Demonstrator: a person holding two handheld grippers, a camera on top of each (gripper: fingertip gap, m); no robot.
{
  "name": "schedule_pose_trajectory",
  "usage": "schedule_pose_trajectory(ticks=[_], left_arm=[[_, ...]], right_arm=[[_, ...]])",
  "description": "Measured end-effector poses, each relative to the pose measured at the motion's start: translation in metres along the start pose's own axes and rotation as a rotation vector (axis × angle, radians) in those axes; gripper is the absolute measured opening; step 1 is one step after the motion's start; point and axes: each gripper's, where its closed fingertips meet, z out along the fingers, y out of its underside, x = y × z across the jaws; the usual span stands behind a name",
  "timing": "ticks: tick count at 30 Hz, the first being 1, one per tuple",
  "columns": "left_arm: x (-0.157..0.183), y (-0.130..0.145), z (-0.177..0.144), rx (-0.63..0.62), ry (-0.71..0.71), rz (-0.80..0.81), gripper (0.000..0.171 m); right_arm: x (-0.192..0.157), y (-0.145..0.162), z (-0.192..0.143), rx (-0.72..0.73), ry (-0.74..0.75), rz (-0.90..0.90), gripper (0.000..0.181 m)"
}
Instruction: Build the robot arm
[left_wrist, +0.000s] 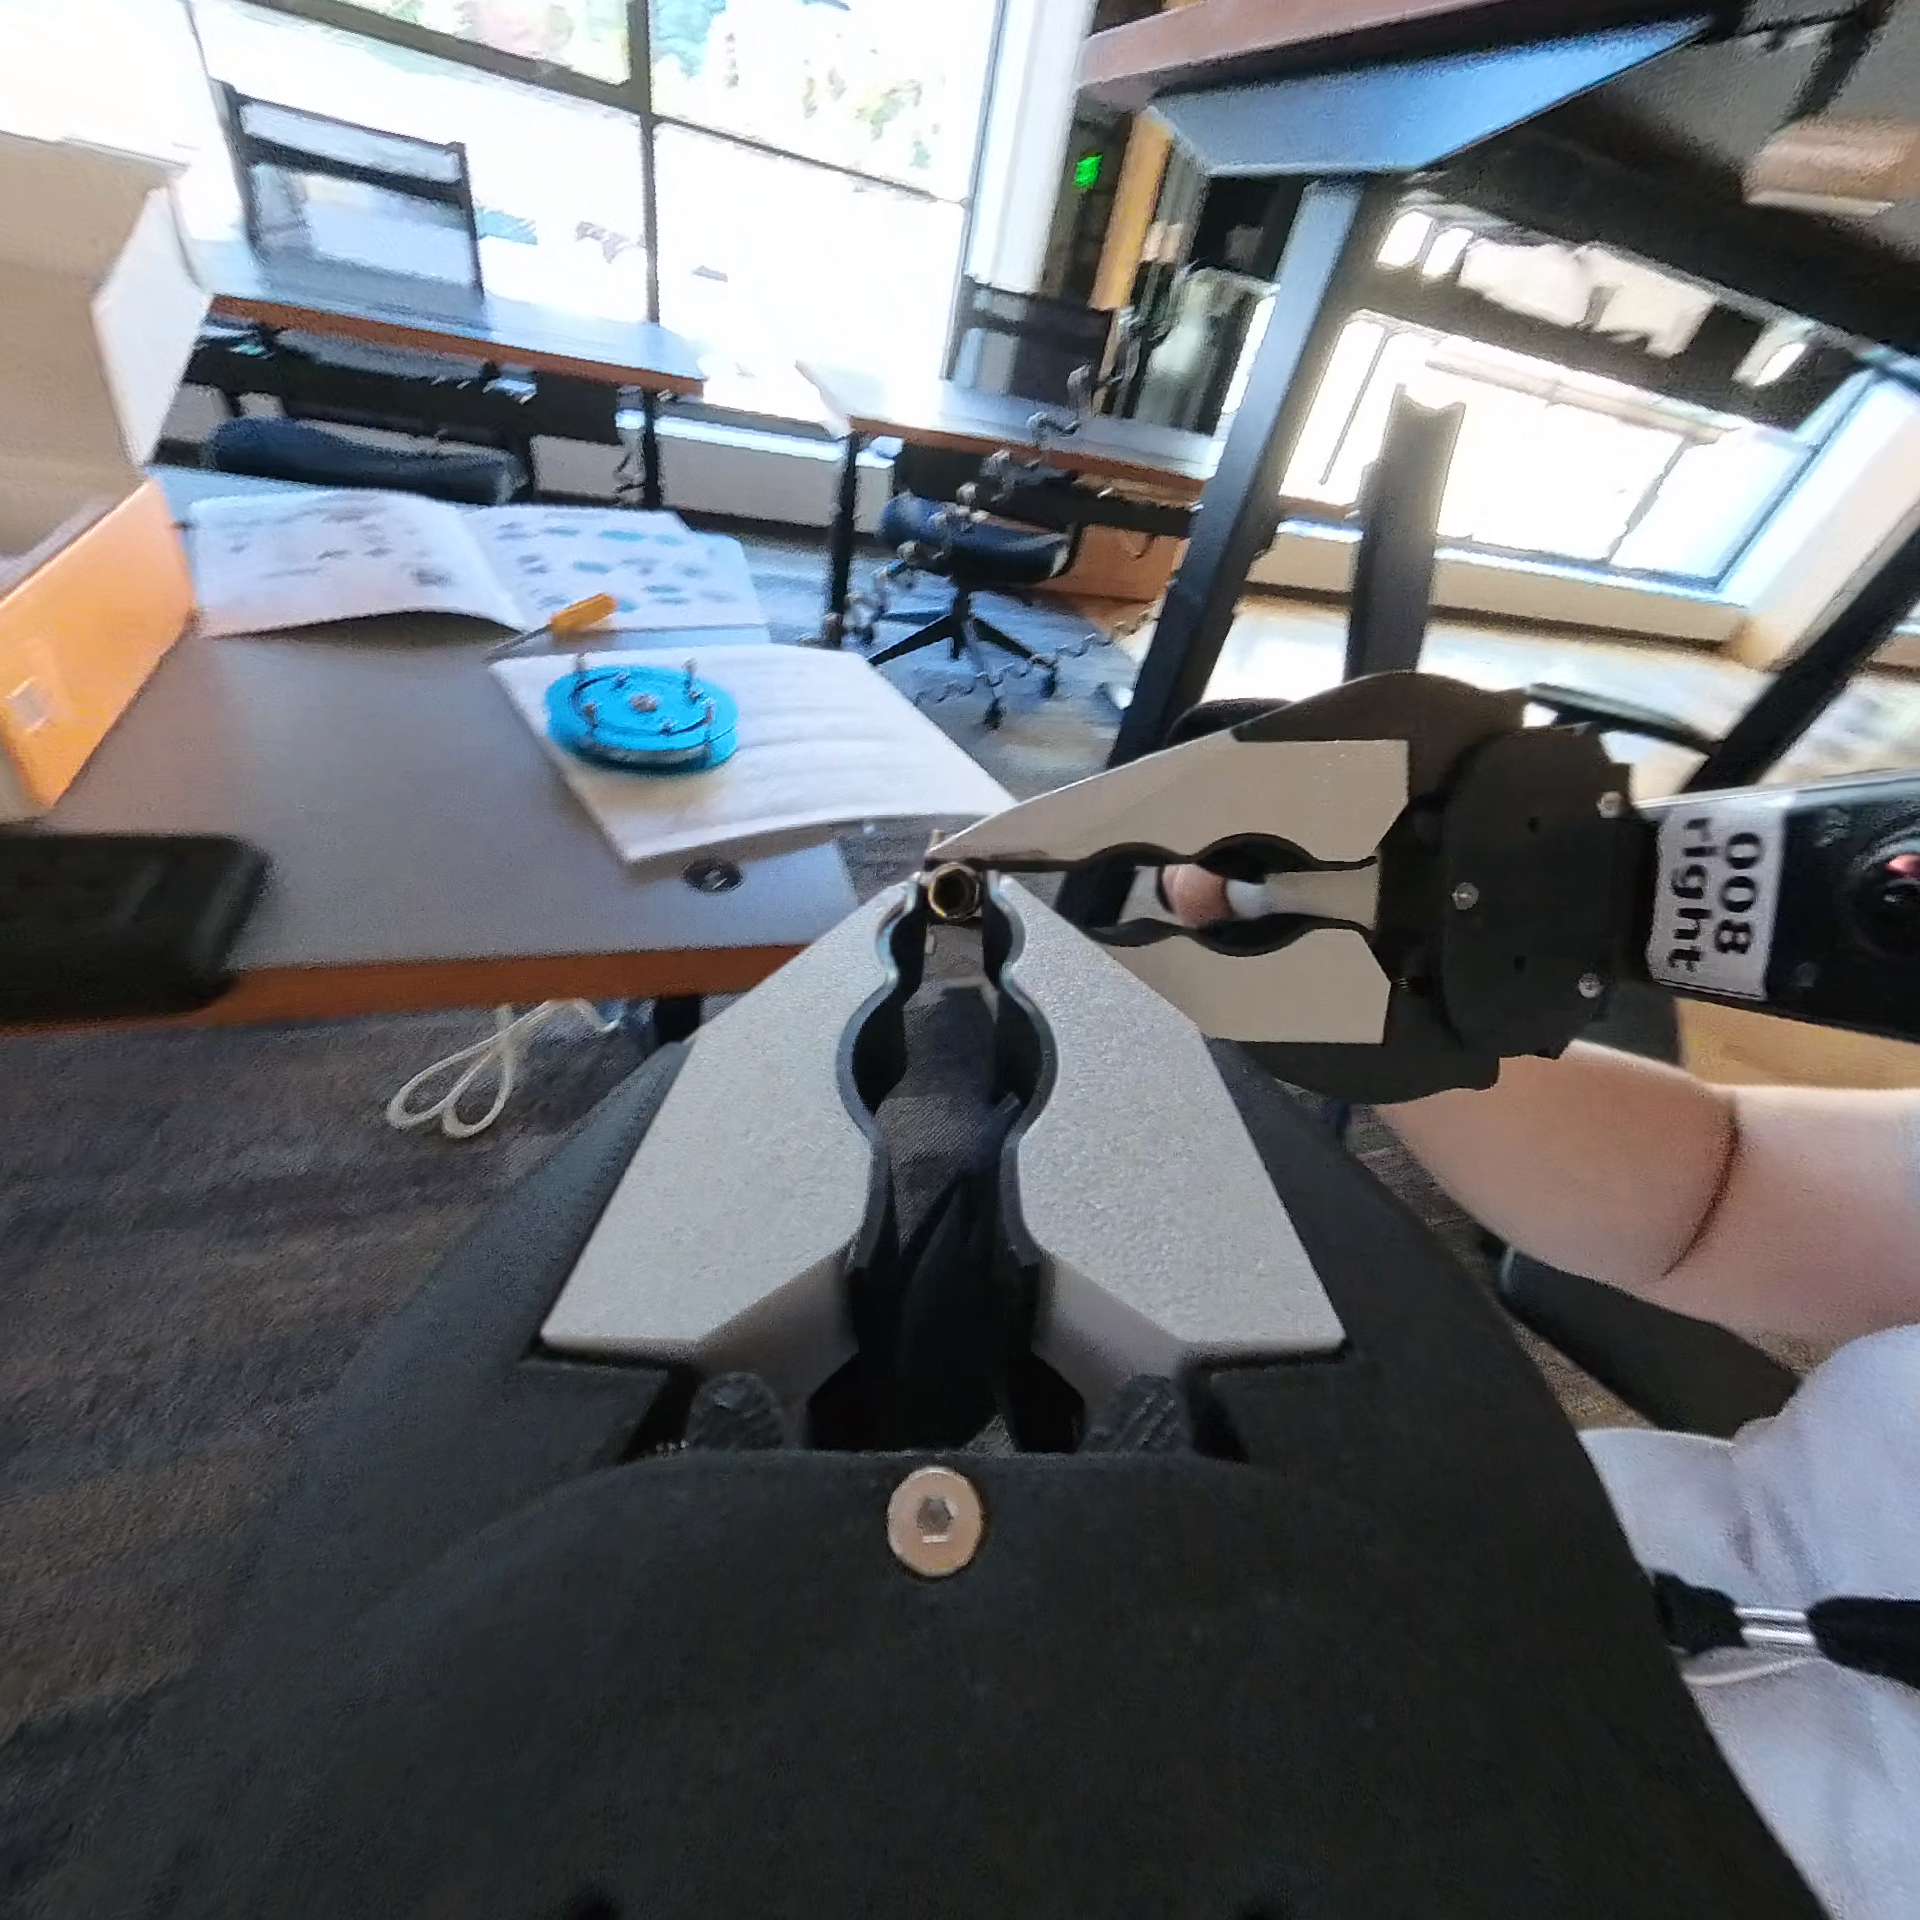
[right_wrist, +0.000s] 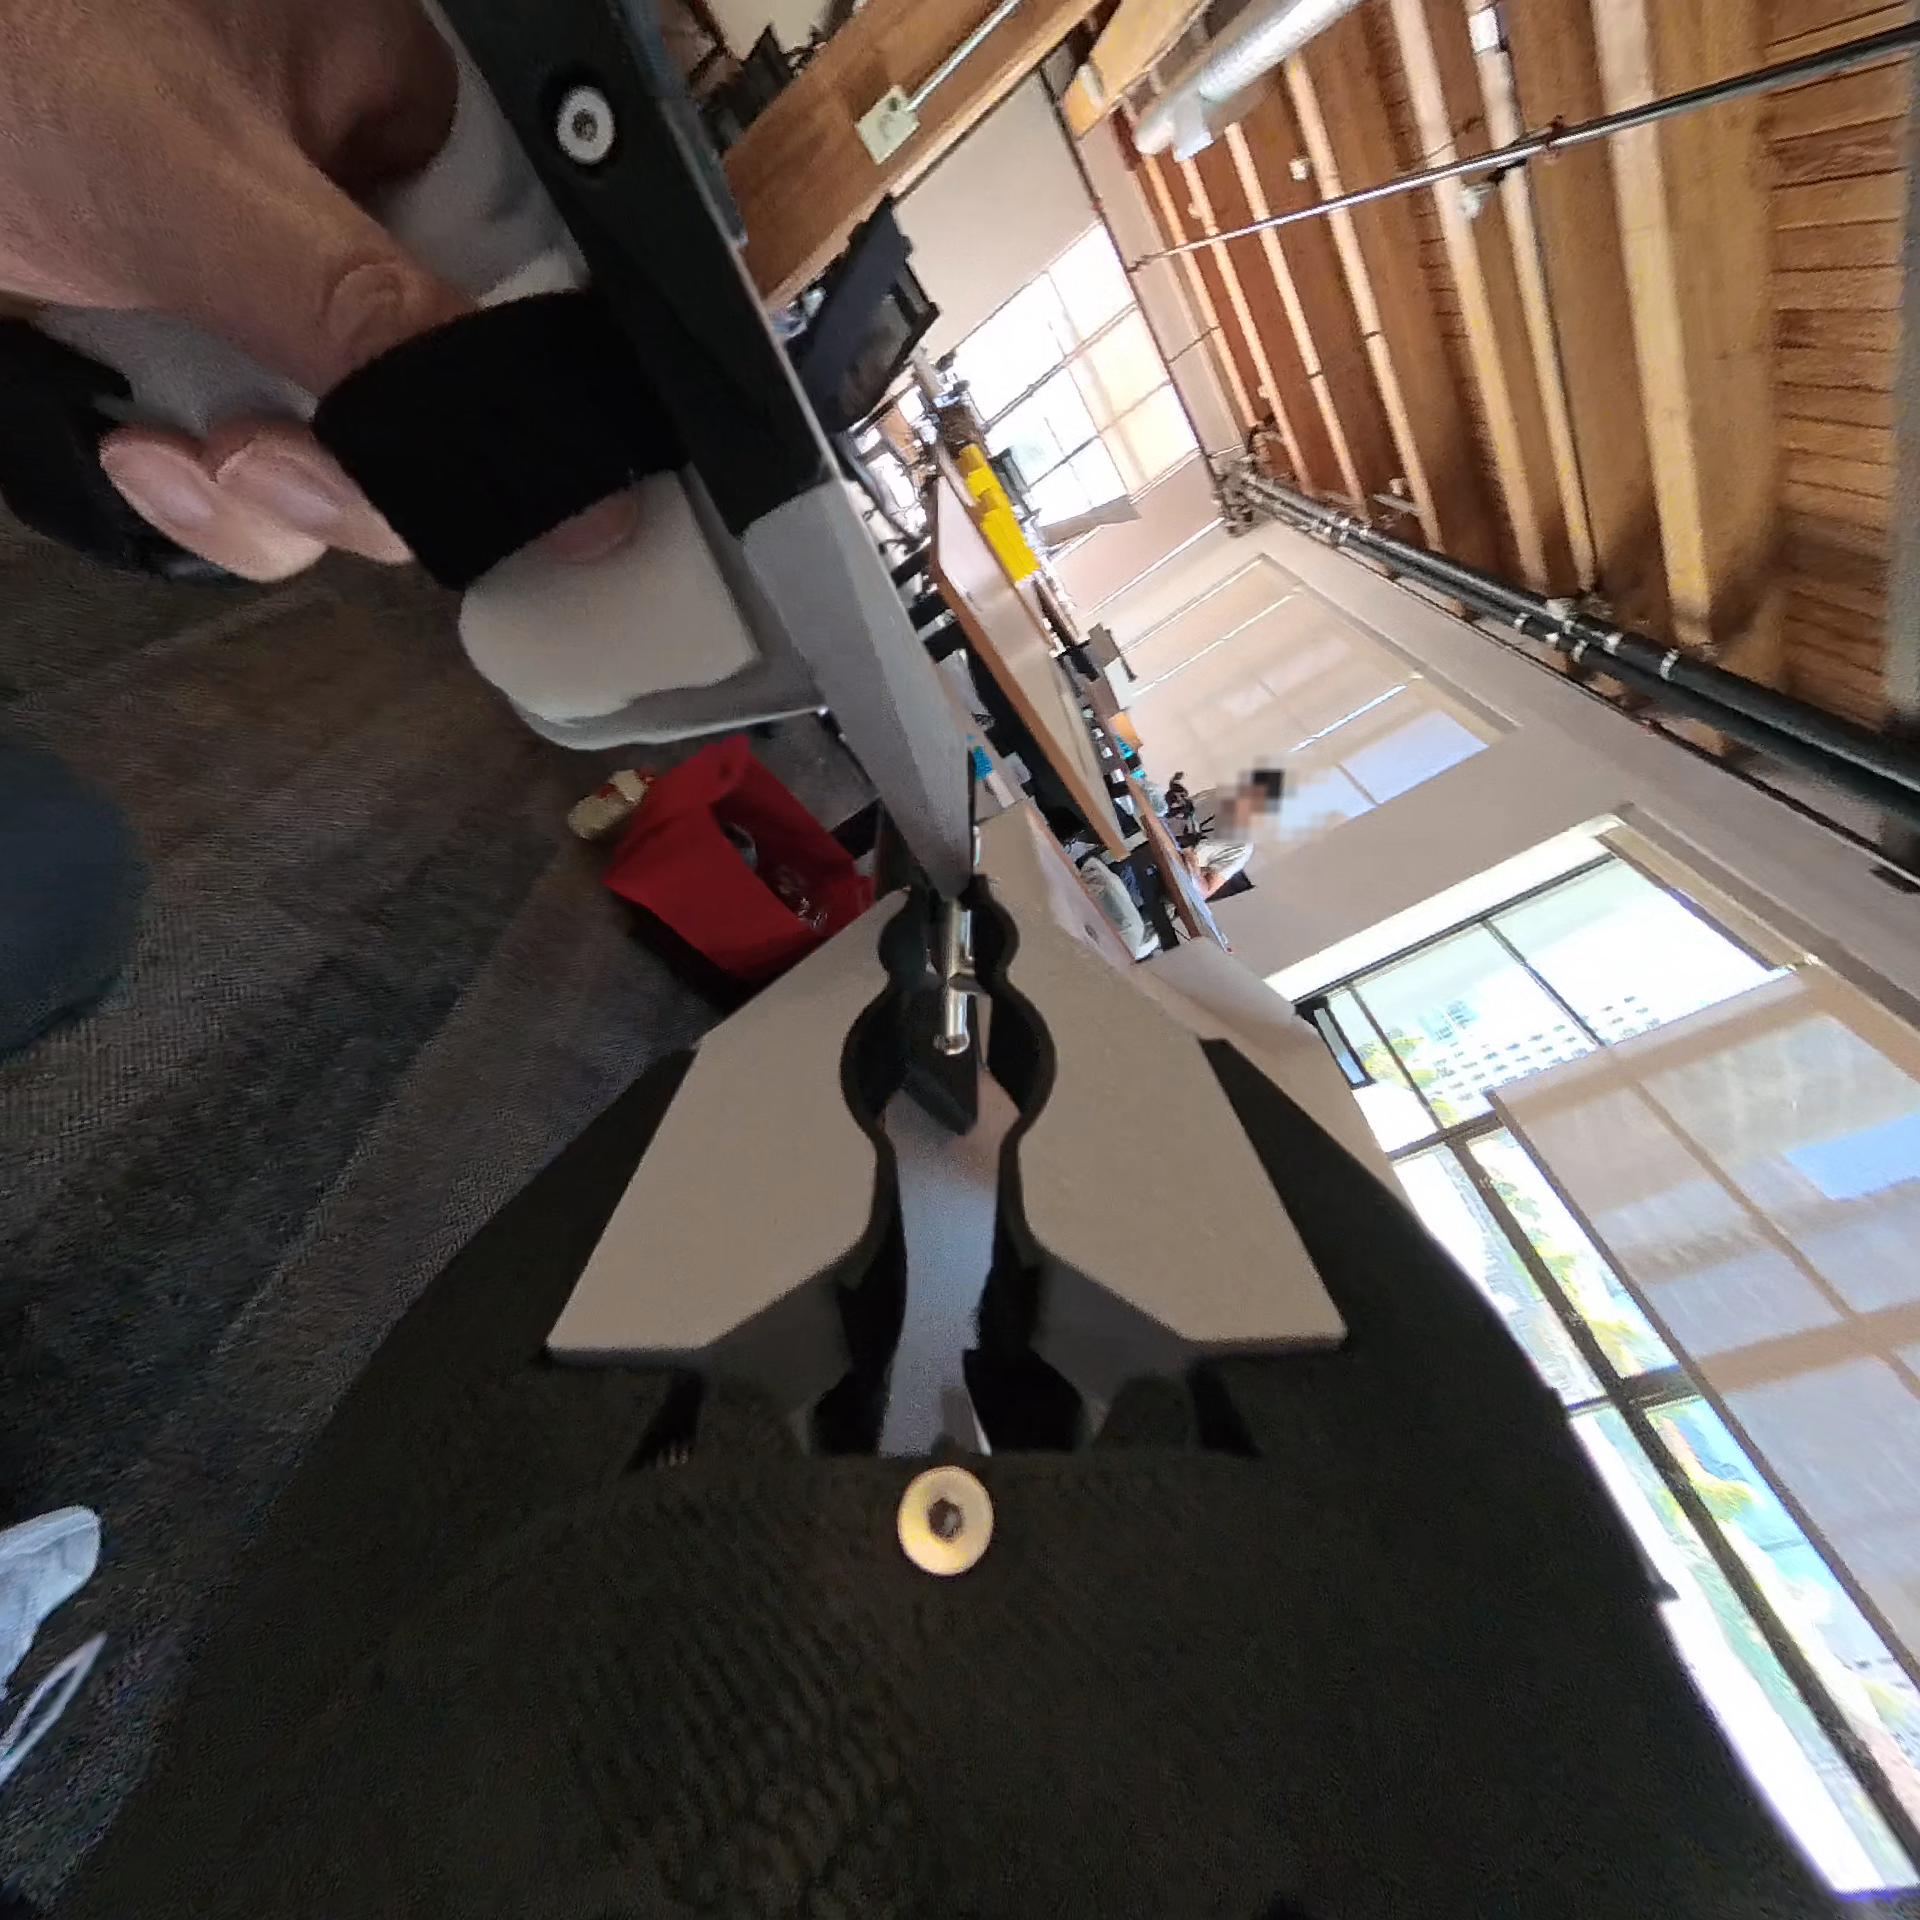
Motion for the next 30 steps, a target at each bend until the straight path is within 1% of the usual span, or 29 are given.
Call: schedule_pose_trajectory(ticks=[1, 3, 5, 6, 7, 8, 9, 10, 11, 12, 14, 16, 18, 19, 20, 22, 24, 26, 27, 29, 30], left_arm=[[0.006, -0.004, 0.006, 0.014, 0.034, -0.007, 0.009], [0.017, -0.01, 0.014, 0.033, 0.11, -0.039, 0.009], [0.027, -0.016, 0.016, 0.069, 0.201, -0.096, 0.009], [0.033, -0.02, 0.014, 0.091, 0.262, -0.134, 0.009], [0.039, -0.023, 0.012, 0.117, 0.331, -0.172, 0.008], [0.044, -0.028, 0.009, 0.148, 0.396, -0.212, 0.008], [0.048, -0.03, 0.006, 0.165, 0.449, -0.251, 0.008], [0.051, -0.031, 0.005, 0.171, 0.493, -0.279, 0.008], [0.052, -0.032, 0.005, 0.177, 0.52, -0.298, 0.008], [0.051, -0.033, 0.007, 0.187, 0.531, -0.309, 0.008], [0.047, -0.033, 0.013, 0.195, 0.531, -0.314, 0.008], [0.04, -0.032, 0.023, 0.202, 0.526, -0.332, 0.008], [0.032, -0.029, 0.036, 0.197, 0.536, -0.374, 0.008], [0.025, -0.027, 0.045, 0.193, 0.528, -0.393, 0.007], [0.018, -0.026, 0.054, 0.193, 0.528, -0.409, 0.007], [0.002, -0.025, 0.073, 0.19, 0.528, -0.444, 0.008], [-0.013, -0.025, 0.097, 0.183, 0.552, -0.464, 0.008], [-0.028, -0.022, 0.122, 0.125, 0.585, -0.415, 0.009], [-0.041, -0.019, 0.134, 0.093, 0.577, -0.37, 0.014], [-0.078, -0.018, 0.158, 0.062, 0.503, -0.247, 0.024], [-0.097, -0.018, 0.168, 0.048, 0.455, -0.17, 0.025]], right_arm=[[0.007, 0.0, -0.009, 0.018, 0.013, 0.032, 0.008], [0.027, -0.003, -0.03, 0.064, 0.058, 0.144, 0.028], [0.044, 0.003, -0.053, 0.081, 0.066, 0.309, 0.034], [0.049, 0.004, -0.066, 0.119, 0.033, 0.44, 0.034], [0.048, 0.001, -0.078, 0.193, -0.055, 0.599, 0.039], [0.049, -0.005, -0.088, 0.297, -0.154, 0.788, 0.041], [0.05, -0.009, -0.094, 0.384, -0.266, 0.973, 0.04], [0.049, -0.006, -0.094, 0.428, -0.368, 1.131, 0.04], [0.047, 0.0, -0.09, 0.448, -0.442, 1.25, 0.04], [0.046, 0.003, -0.086, 0.487, -0.493, 1.319, 0.038], [0.048, 0.007, -0.075, 0.56, -0.496, 1.391, 0.038], [0.041, 0.013, -0.06, 0.545, -0.504, 1.388, 0.035], [0.04, 0.026, -0.044, 0.534, -0.462, 1.378, 0.022], [0.044, 0.031, -0.043, 0.576, -0.454, 1.372, 0.007], [0.05, 0.04, -0.04, 0.591, -0.43, 1.384, 0.006], [0.055, 0.063, -0.029, 0.574, -0.426, 1.401, 0.006], [0.066, 0.087, -0.021, 0.591, -0.464, 1.483, 0.006], [0.077, 0.116, -0.014, 0.588, -0.521, 1.587, 0.006], [0.086, 0.134, -0.014, 0.585, -0.518, 1.613, 0.006], [0.118, 0.17, -0.027, 0.611, -0.446, 1.622, 0.006], [0.131, 0.189, -0.034, 0.578, -0.394, 1.591, 0.006]])
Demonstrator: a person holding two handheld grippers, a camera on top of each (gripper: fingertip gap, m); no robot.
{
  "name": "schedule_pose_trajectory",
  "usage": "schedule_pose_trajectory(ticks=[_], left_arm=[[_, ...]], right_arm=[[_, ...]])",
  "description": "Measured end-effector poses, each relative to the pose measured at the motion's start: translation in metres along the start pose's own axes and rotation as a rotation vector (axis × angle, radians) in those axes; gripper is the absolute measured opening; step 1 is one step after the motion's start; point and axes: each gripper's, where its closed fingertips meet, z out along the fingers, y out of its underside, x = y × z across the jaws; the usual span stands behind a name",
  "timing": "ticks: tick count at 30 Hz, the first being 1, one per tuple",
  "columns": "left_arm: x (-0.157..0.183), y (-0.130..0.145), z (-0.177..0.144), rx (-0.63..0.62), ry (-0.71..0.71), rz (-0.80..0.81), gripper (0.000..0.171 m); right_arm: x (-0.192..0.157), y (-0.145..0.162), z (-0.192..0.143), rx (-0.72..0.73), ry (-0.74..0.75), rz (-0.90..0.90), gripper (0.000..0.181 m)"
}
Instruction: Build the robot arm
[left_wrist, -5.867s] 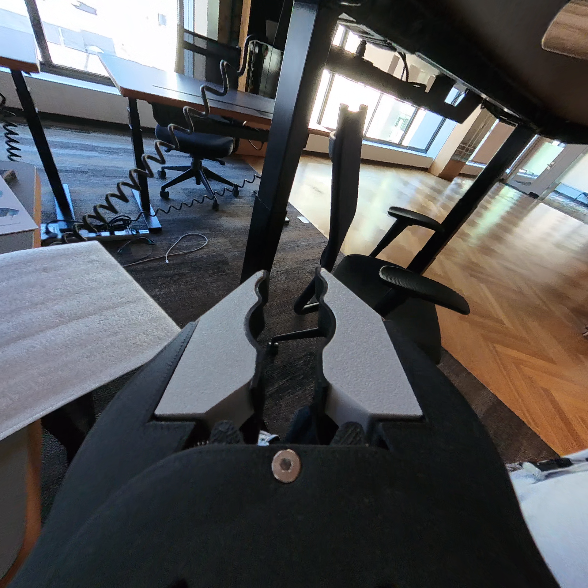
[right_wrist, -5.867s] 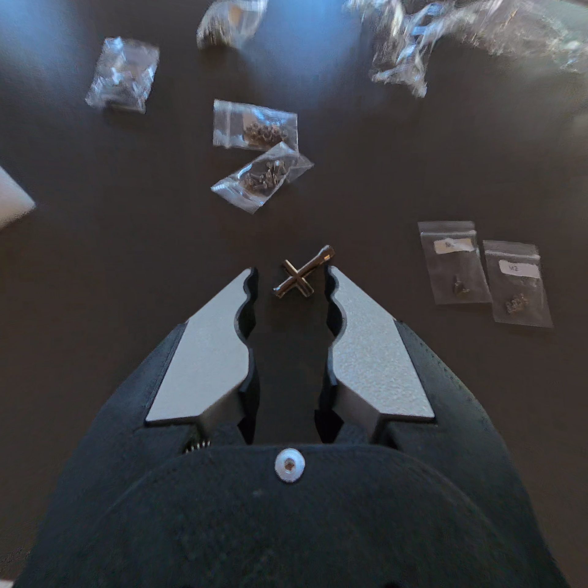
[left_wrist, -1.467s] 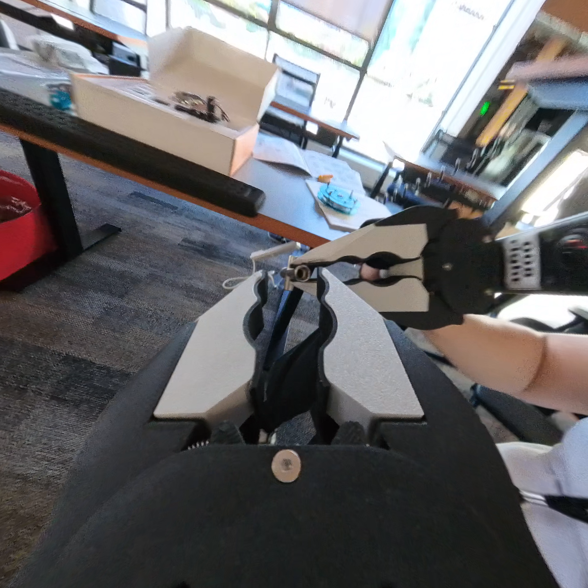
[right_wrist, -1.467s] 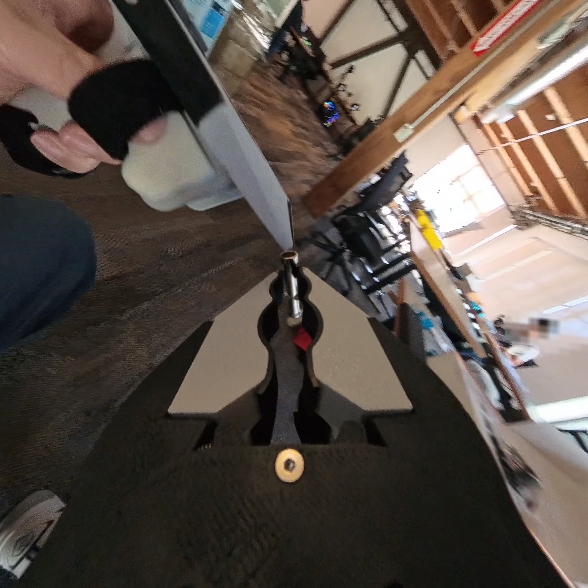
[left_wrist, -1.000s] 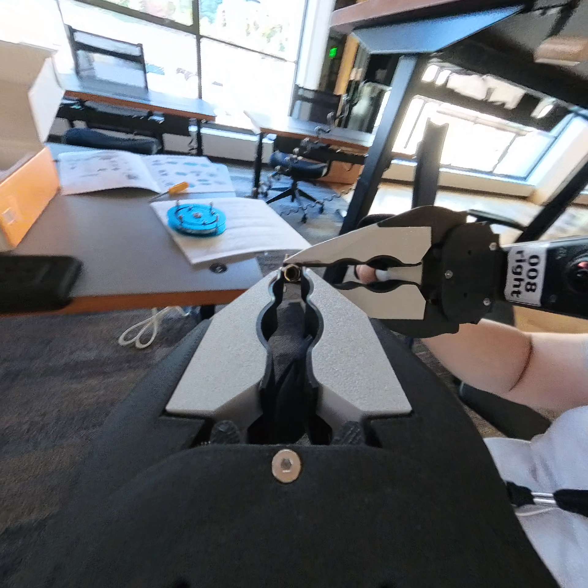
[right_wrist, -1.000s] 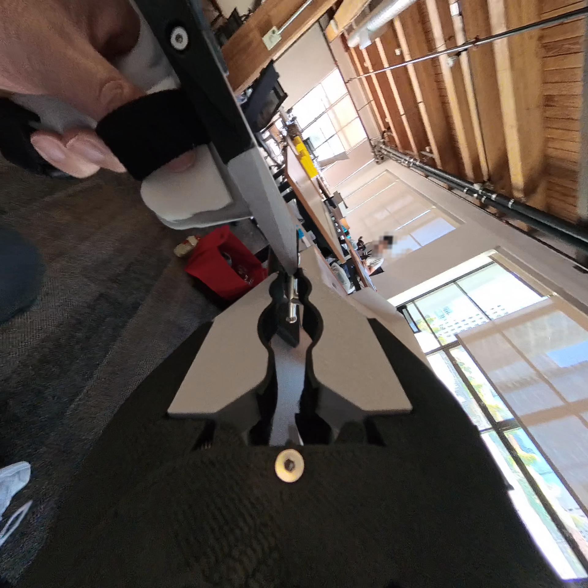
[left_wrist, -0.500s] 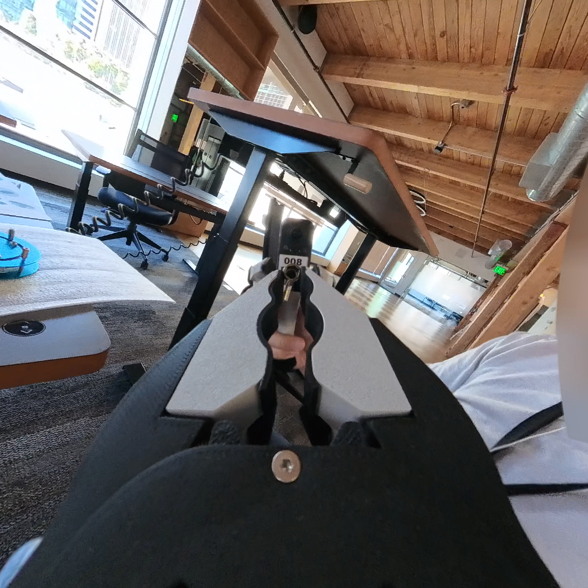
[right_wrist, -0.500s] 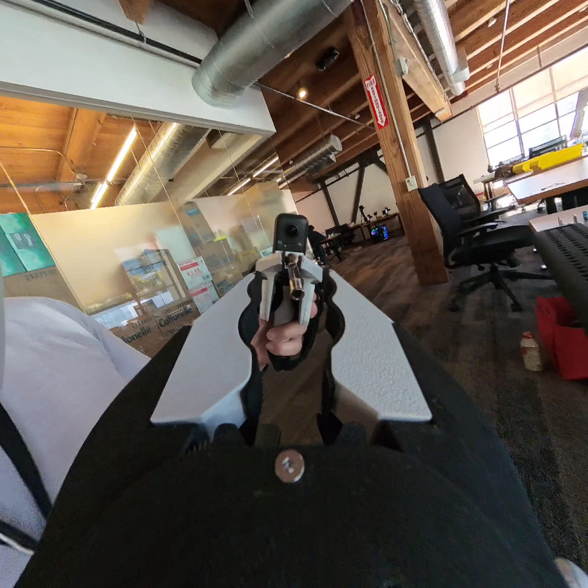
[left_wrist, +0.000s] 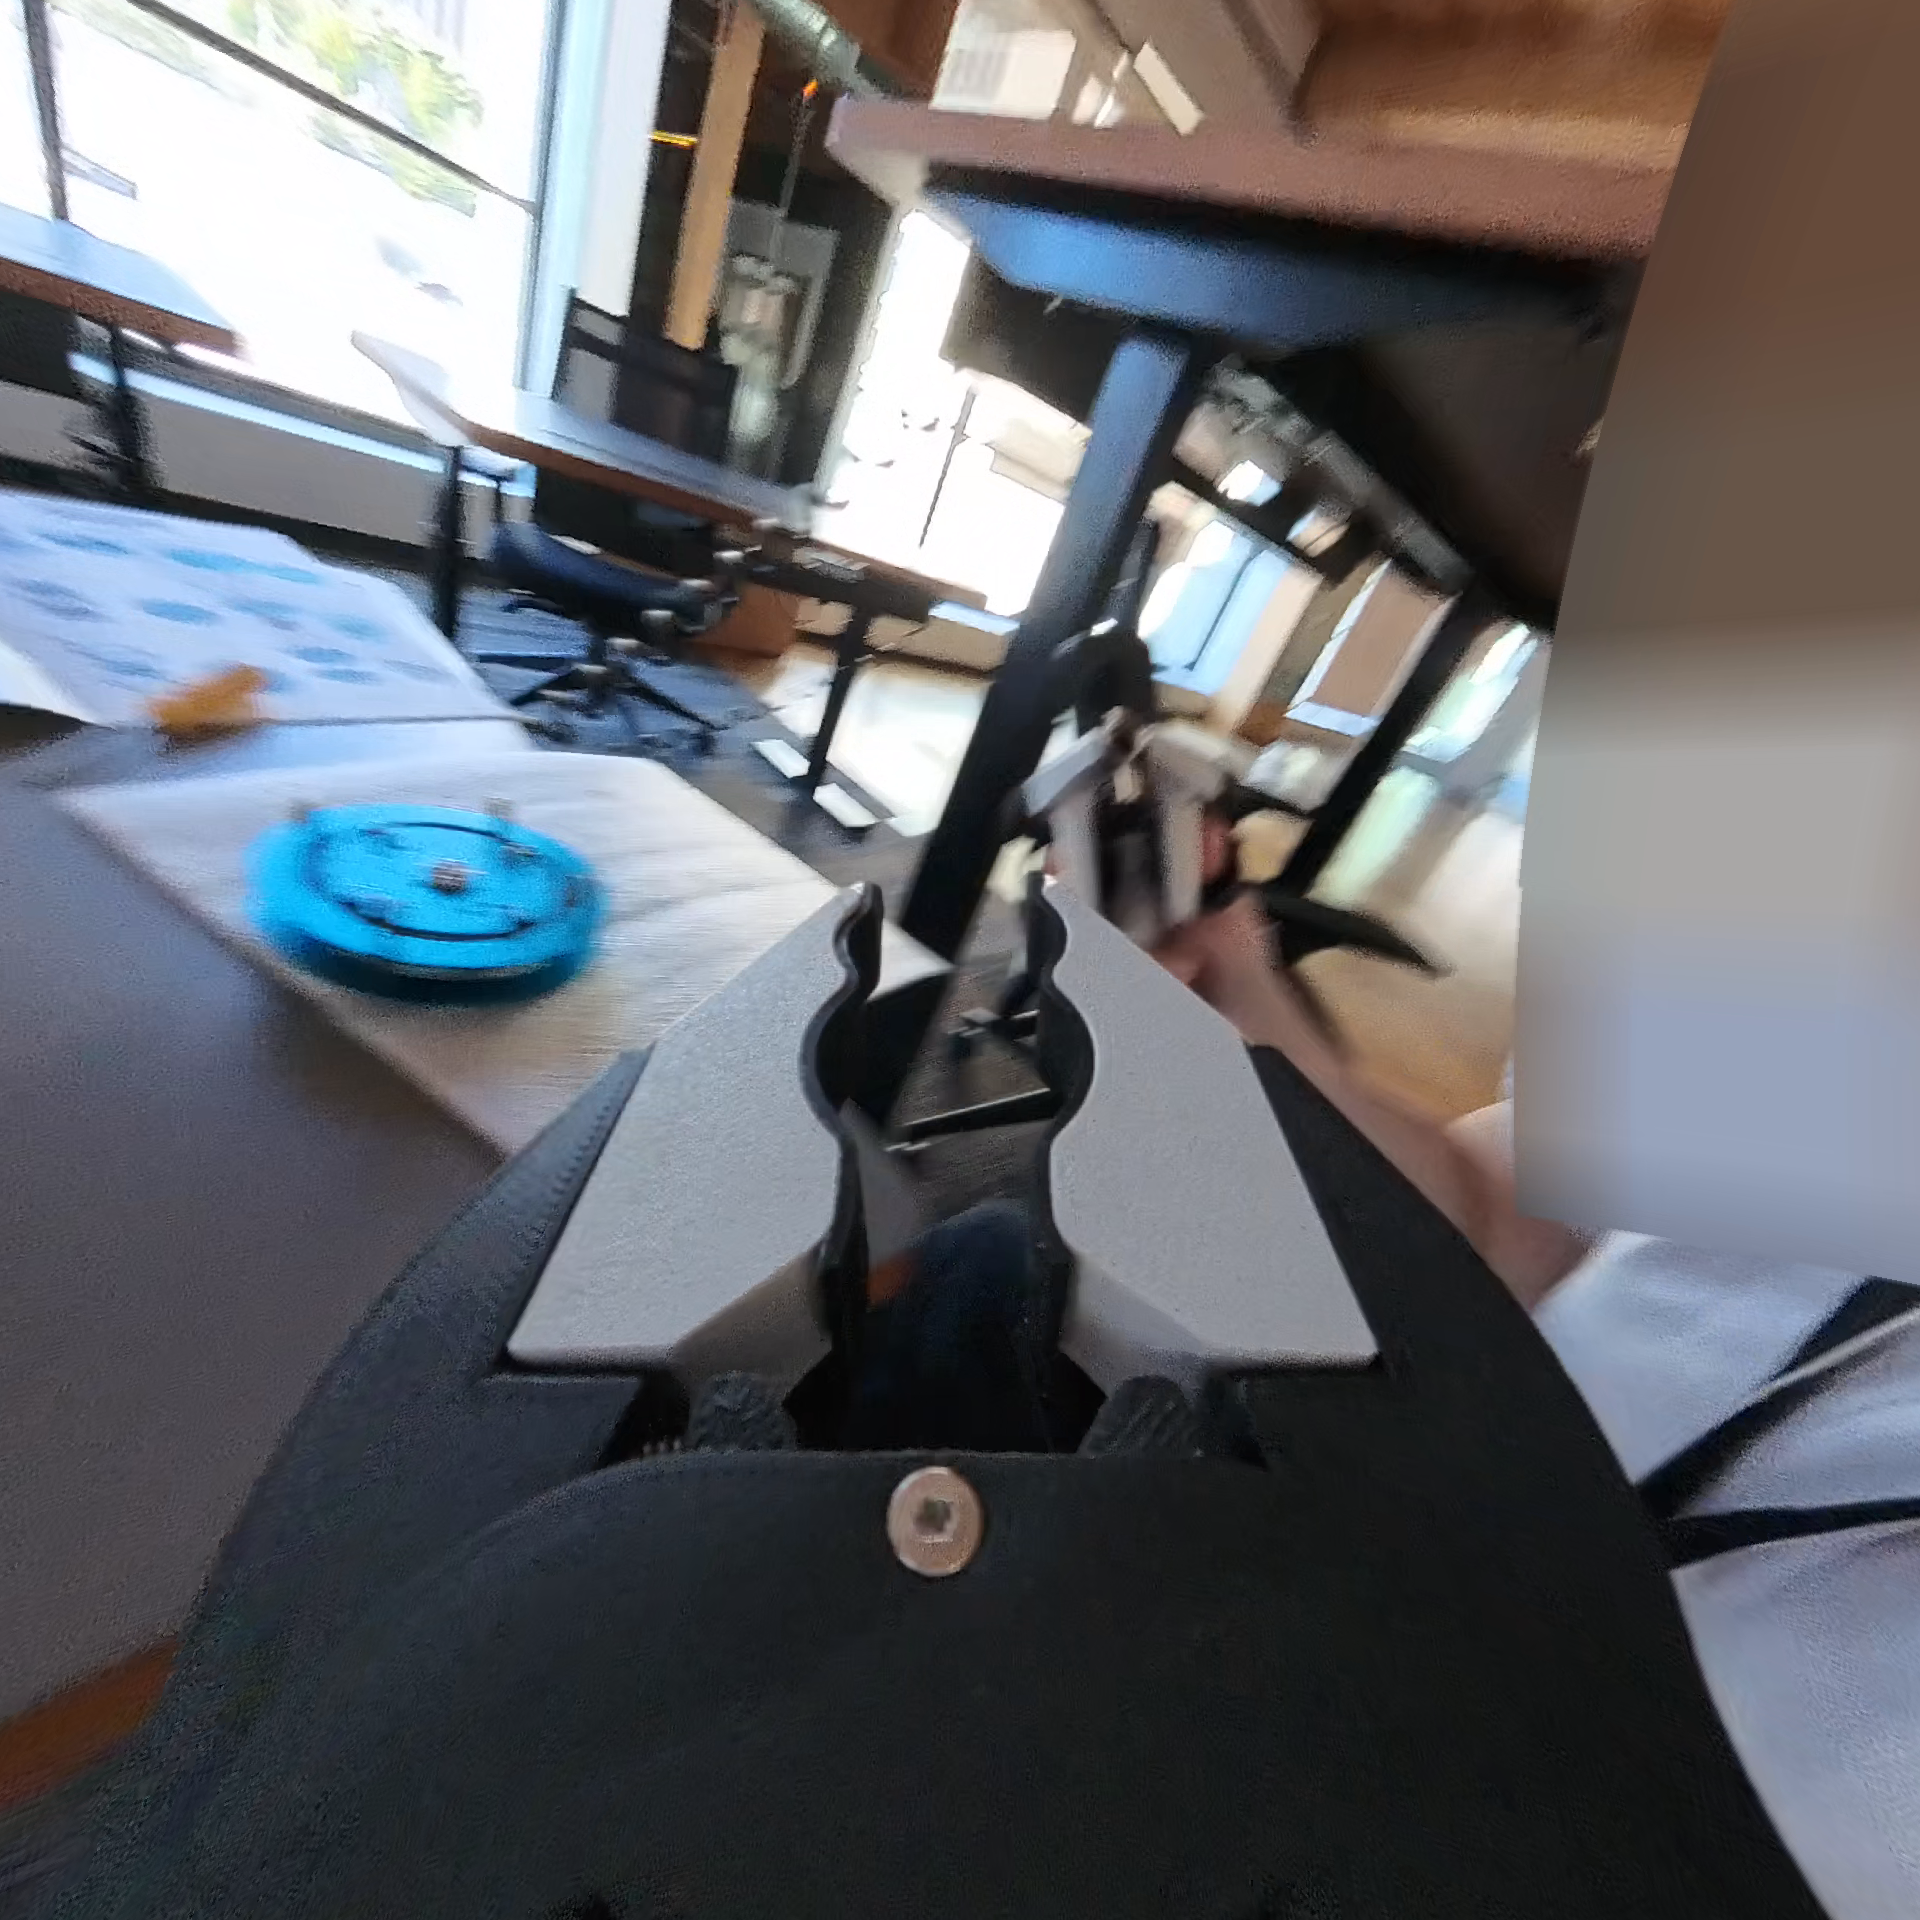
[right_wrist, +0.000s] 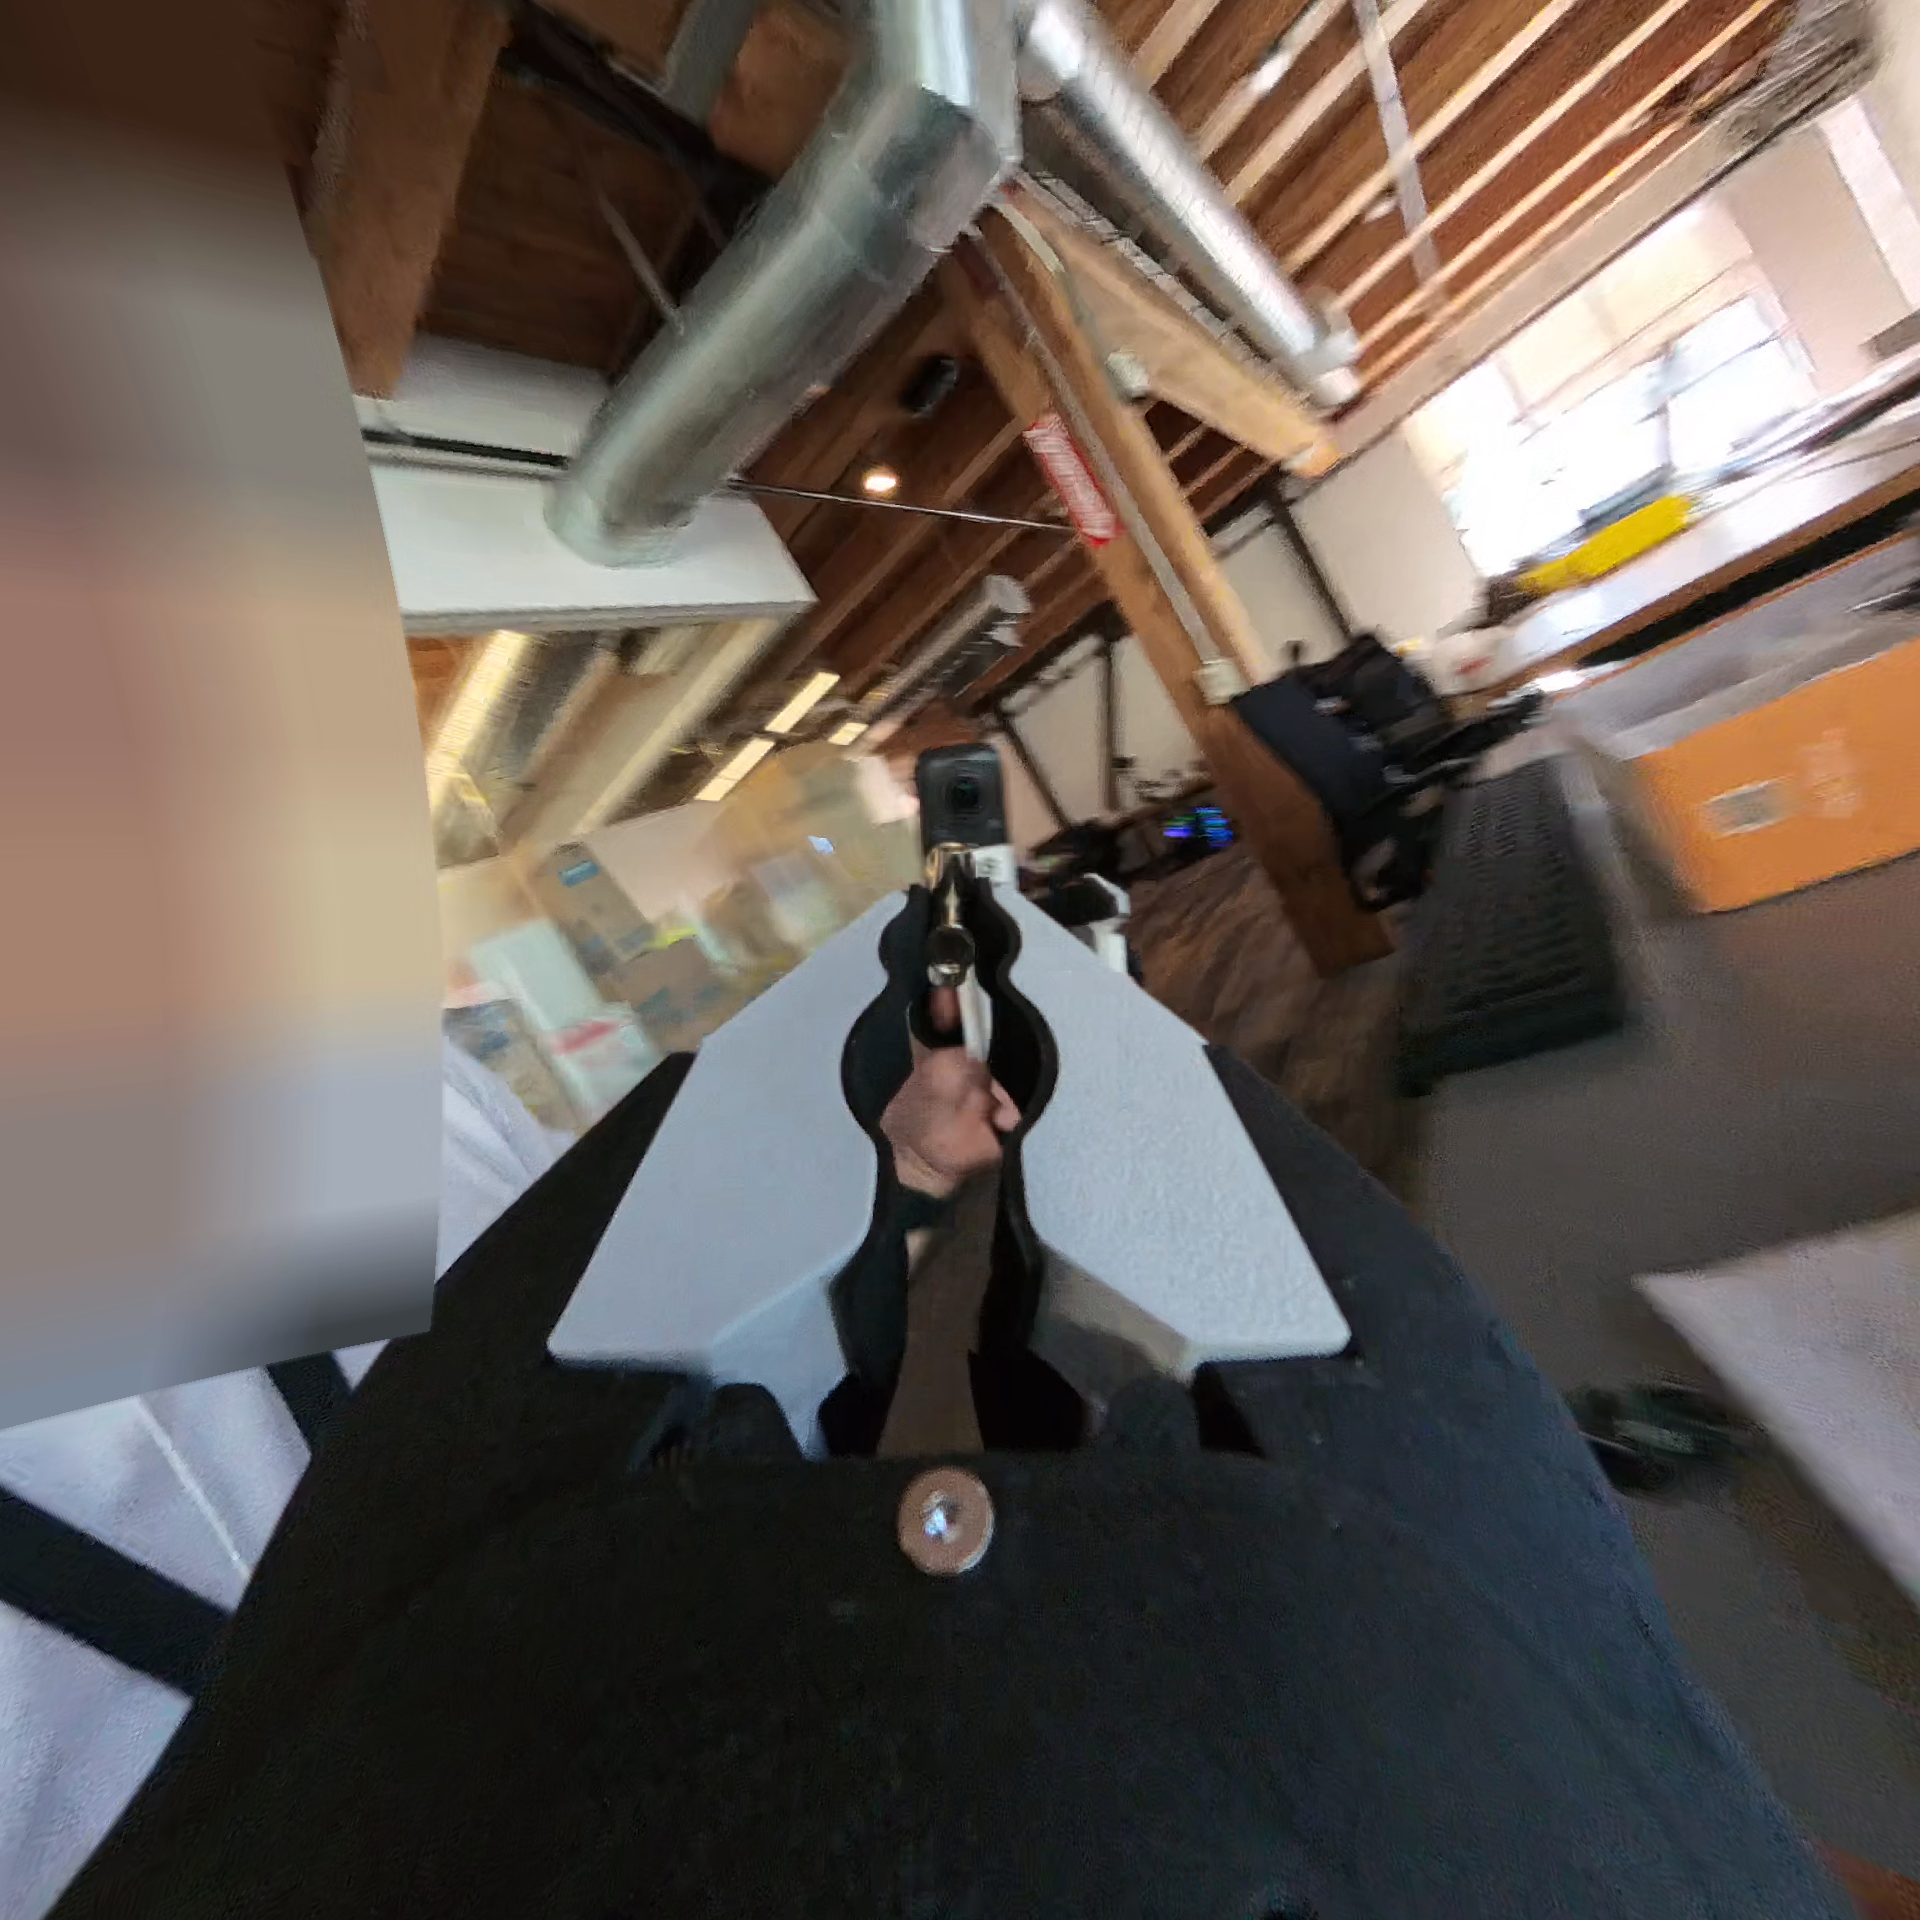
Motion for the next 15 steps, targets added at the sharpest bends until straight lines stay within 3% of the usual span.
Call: schedule_pose_trajectory(ticks=[5, 10, 15], left_arm=[[-0.081, -0.005, 0.02, -0.123, -0.131, 0.231, 0.039], [-0.136, 0.011, 0.056, -0.266, -0.169, 0.113, 0.033], [-0.177, 0.027, 0.068, -0.353, -0.218, 0.045, 0.025]], right_arm=[[0.057, -0.033, -0.055, -0.235, 0.383, -0.355, 0.006], [0.077, -0.046, -0.067, -0.325, 0.509, -0.434, 0.006], [0.105, -0.049, -0.084, -0.466, 0.698, -0.559, 0.006]])
